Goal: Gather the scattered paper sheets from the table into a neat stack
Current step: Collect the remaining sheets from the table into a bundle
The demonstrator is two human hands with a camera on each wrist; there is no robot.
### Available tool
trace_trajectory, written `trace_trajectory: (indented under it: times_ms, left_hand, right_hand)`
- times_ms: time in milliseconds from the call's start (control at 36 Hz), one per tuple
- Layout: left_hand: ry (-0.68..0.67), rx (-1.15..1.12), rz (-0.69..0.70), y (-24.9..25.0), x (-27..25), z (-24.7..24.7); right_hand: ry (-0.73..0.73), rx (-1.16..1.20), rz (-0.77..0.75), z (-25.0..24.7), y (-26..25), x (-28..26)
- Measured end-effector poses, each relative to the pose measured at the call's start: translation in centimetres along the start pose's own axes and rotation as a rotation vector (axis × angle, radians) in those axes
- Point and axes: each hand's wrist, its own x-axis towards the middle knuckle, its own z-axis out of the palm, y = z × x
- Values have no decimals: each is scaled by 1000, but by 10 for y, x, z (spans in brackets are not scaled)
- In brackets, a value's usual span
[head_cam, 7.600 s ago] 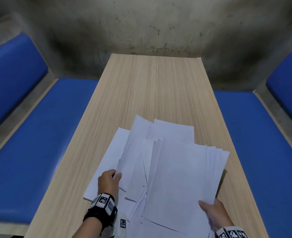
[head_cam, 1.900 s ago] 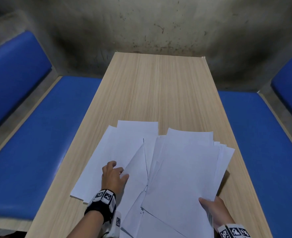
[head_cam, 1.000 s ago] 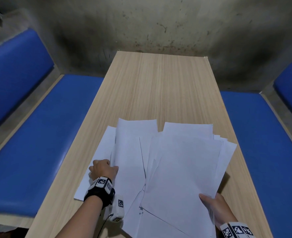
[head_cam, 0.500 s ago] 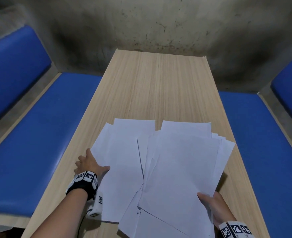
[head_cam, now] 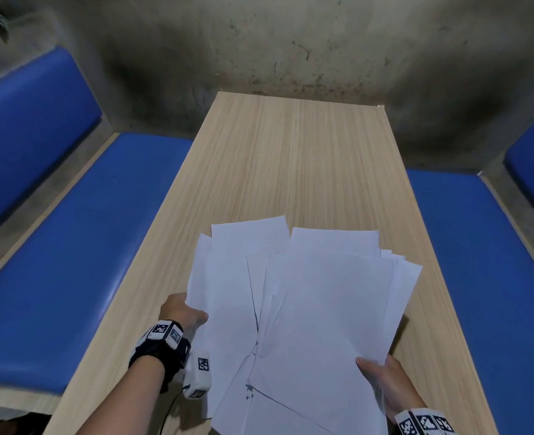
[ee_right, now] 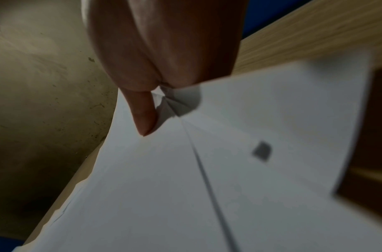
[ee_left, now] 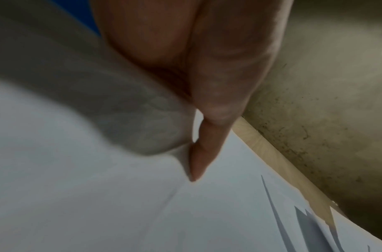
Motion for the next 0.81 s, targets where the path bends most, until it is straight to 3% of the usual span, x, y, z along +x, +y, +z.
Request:
trace_trajectory:
  times_ms: [278, 389, 555, 805]
  left_hand:
    - [-275, -180, 5, -29, -2, 1]
    - [-260, -210, -14, -22, -13, 4]
    - [-268, -492, -50, -11, -15, 19]
    - [-277, -453, -5, -4, -29, 46]
  right_hand:
    - [36, -87, 4, 4, -4, 1]
    - [-13, -105, -24, 15, -12, 0]
    - [-64, -160, 20, 32, -9, 8]
    - [-91, -145, 98, 39, 6, 6]
